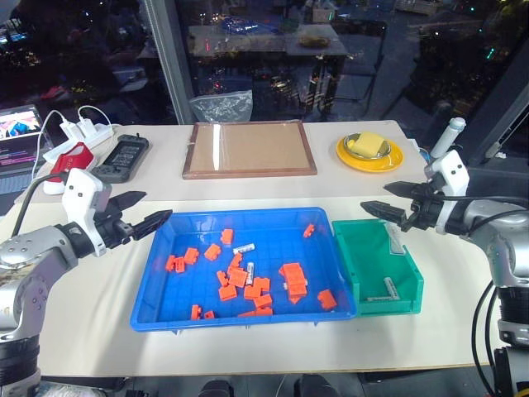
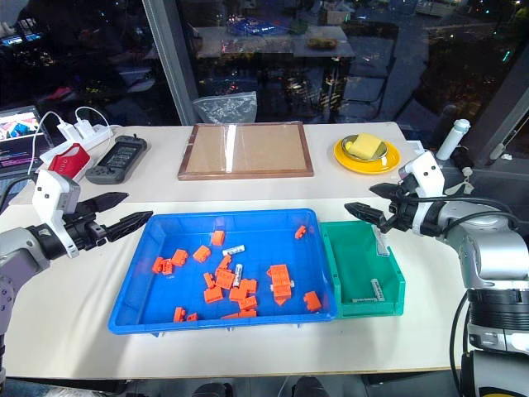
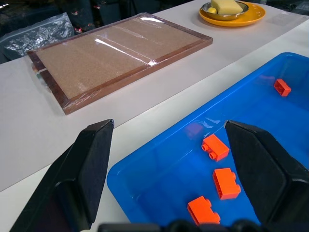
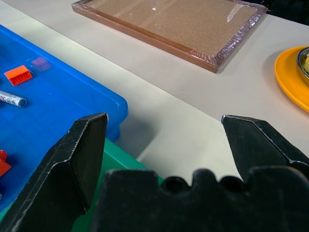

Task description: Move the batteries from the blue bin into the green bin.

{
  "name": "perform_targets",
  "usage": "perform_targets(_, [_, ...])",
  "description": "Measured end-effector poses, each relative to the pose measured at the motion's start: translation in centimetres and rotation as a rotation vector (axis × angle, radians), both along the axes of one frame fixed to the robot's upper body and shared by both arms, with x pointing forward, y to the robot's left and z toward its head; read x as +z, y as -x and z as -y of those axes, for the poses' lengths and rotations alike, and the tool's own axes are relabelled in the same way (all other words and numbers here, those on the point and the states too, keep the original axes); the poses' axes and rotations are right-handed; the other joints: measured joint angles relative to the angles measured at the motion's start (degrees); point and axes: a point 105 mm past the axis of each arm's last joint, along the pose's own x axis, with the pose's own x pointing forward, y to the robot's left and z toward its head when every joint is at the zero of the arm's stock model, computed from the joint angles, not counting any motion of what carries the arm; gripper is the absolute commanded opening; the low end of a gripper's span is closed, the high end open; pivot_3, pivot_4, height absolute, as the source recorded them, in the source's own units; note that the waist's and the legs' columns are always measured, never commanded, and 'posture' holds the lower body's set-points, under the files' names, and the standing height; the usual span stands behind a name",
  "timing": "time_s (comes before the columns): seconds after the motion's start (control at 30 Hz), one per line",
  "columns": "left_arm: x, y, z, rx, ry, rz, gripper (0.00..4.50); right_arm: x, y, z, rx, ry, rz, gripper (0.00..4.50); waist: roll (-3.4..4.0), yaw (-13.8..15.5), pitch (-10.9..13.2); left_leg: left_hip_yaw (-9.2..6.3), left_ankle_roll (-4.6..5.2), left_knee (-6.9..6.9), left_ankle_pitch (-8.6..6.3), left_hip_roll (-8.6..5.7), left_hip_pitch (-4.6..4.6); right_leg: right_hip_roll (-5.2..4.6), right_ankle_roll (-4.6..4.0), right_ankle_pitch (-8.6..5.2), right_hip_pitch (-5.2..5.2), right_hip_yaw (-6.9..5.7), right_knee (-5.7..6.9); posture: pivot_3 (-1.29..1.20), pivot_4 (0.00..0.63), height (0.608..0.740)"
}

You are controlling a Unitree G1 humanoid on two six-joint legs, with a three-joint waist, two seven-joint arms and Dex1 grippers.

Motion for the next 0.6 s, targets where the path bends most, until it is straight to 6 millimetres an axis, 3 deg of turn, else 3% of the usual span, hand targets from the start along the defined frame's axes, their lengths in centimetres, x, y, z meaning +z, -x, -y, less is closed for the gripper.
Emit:
perform_targets(0.17, [0.8,0.7,0.8,-0.092,0.019,-0.055,3.95,0.6,-0.5,-0.4,-0.004,0.054,0.025,4.40,-0.03,-0.1,0.0,0.00,0.00,0.01,0.00,0.00,-0.02,0.01,0.00,0.00,-0.05,0.01,0.03,0.00,0.150,0.740])
perform_targets(0.27, [3.0,2.0,2.1,-0.216,-0.033,-0.071,3.95,2.4,-0.8,-1.8,0.024,0.238,0.085,4.40,-0.01,-0.2,0.0,0.01,0.00,-0.08,0.00,0.00,0.01,0.01,0.02,-0.01,-0.07,0.00,0.00,0.00,0.150,0.740])
perform_targets(0.33, [3.2,2.6,2.5,-0.257,-0.085,-0.090,3.95,2.7,-0.2,-2.9,0.086,0.328,0.081,4.40,-0.02,-0.2,0.0,0.01,0.00,-0.16,0.00,0.01,0.03,0.01,0.03,-0.02,-0.07,0.00,-0.05,0.00,0.150,0.740])
perform_targets(0.6, [2.0,3.9,4.4,-0.387,-0.176,-0.175,3.95,4.6,1.7,-12.4,0.489,0.370,0.060,4.40,-0.03,-0.9,0.0,-0.01,0.00,-0.13,0.00,0.05,0.01,0.05,0.02,-0.02,-0.08,-0.02,-0.02,0.00,0.150,0.740])
